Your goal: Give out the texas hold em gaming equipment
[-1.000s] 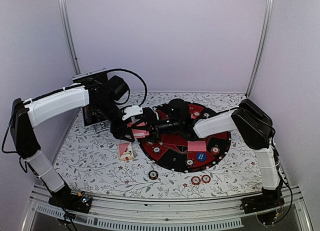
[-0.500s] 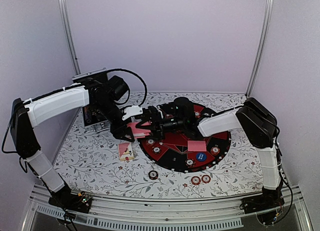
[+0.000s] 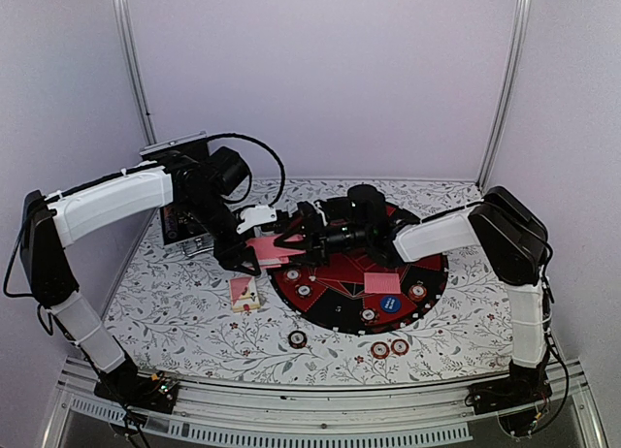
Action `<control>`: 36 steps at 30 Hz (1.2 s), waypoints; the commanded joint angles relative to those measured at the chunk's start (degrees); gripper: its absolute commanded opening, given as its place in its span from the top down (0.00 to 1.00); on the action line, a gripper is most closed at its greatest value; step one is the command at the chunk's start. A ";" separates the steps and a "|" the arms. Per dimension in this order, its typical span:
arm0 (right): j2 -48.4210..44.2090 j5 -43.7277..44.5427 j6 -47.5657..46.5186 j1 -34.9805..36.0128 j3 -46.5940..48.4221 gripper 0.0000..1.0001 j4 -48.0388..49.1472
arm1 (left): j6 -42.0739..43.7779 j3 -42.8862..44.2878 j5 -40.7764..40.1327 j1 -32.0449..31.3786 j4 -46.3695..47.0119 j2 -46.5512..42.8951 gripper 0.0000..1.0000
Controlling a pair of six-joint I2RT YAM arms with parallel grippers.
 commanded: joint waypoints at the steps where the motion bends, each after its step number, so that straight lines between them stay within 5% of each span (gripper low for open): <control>1: -1.69 -0.35 -1.05 -0.87 -1.84 0.59 -2.92 | -0.12 1.31 1.32 0.06 1.41 -0.68 1.00; 25: -5.47 -1.90 -1.80 -5.35 -5.14 0.91 -3.31 | -0.13 1.81 1.19 0.06 1.11 -0.48 1.00; 36: -3.84 -2.81 -2.32 -8.42 -3.01 0.95 -4.70 | -0.01 1.33 0.89 0.06 0.83 -0.94 1.00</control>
